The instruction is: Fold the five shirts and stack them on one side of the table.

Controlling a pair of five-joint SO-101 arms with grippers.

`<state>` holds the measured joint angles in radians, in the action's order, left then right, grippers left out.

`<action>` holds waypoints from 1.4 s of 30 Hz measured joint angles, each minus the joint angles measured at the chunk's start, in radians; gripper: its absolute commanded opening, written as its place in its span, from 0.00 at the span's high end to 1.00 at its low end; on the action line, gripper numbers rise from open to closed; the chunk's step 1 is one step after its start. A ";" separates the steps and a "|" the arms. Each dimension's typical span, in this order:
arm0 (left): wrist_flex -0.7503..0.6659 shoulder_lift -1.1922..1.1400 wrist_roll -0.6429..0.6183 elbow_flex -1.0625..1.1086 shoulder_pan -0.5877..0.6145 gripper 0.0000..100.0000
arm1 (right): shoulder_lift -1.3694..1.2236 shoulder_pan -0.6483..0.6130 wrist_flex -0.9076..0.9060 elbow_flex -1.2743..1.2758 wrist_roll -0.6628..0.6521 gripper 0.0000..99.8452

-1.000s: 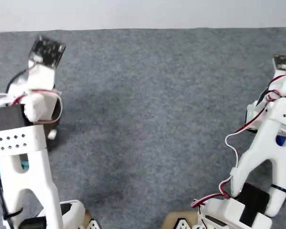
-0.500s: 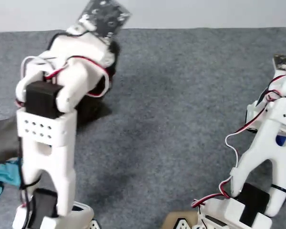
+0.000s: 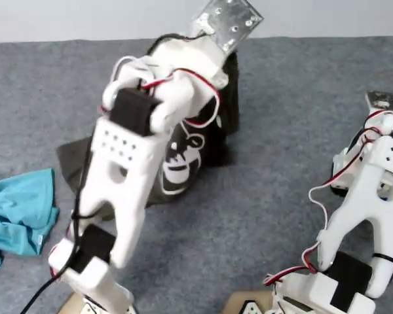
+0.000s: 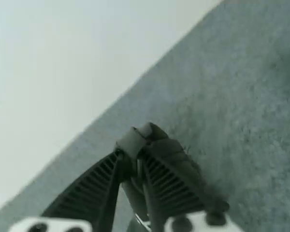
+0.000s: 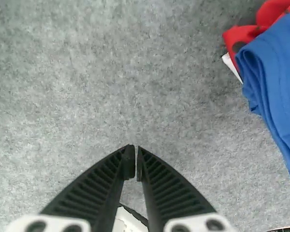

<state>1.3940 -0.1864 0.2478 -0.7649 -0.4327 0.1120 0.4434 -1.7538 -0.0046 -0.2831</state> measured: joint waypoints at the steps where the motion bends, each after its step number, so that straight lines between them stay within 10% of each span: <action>1: 0.000 -0.011 -0.003 0.000 0.011 0.99 | 0.000 0.000 0.000 0.000 0.000 0.99; 13: 0.166 -0.021 -0.020 0.018 0.318 0.99 | 0.000 -0.066 0.000 0.000 0.000 0.99; 26: 0.285 -0.023 0.259 0.359 0.769 0.99 | -0.032 -0.549 0.176 0.005 0.000 0.99; 42: 0.272 -0.023 0.284 0.493 0.876 0.99 | -0.489 -0.945 0.278 -0.307 -0.021 0.80</action>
<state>1.6655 -0.2094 0.5317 -0.2723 0.4434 -0.3775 -0.5017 -1.4760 -0.3115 -0.3046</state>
